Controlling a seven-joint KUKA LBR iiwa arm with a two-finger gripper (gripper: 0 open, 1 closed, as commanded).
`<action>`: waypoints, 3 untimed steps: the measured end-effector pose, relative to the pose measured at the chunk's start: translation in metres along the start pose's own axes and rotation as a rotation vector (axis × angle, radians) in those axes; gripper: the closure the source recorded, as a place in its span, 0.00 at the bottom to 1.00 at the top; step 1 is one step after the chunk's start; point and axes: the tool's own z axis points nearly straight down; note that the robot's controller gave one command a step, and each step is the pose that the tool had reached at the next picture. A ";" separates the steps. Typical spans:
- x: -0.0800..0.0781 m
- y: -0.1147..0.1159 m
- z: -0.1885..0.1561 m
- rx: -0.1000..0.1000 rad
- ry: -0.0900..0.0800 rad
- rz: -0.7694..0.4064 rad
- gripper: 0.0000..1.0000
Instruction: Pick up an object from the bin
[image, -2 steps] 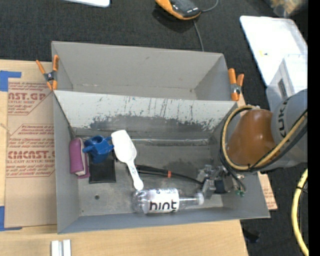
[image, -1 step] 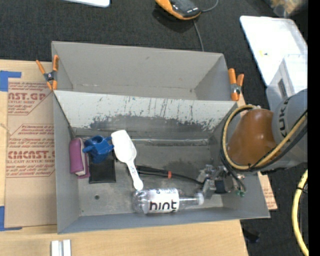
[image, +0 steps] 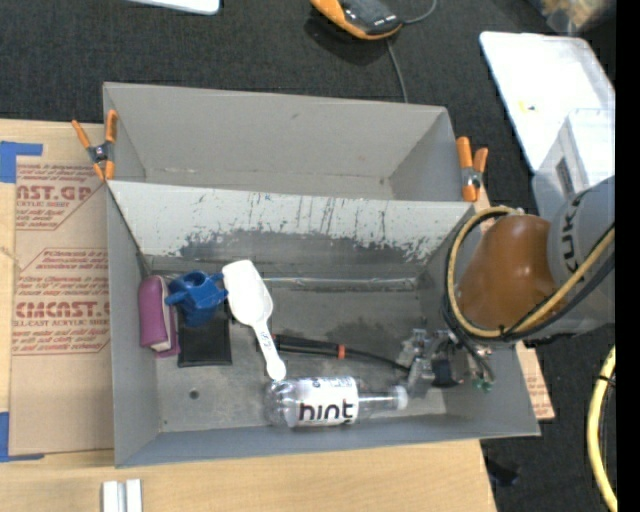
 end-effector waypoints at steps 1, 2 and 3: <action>0.003 0.001 -0.030 -0.002 0.011 0.000 1.00; -0.001 0.000 -0.072 0.001 -0.002 -0.001 1.00; 0.000 0.001 -0.094 0.000 0.004 -0.001 1.00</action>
Offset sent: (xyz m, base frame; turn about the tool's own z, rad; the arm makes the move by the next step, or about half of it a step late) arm -0.0031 0.0008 0.0201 -0.0007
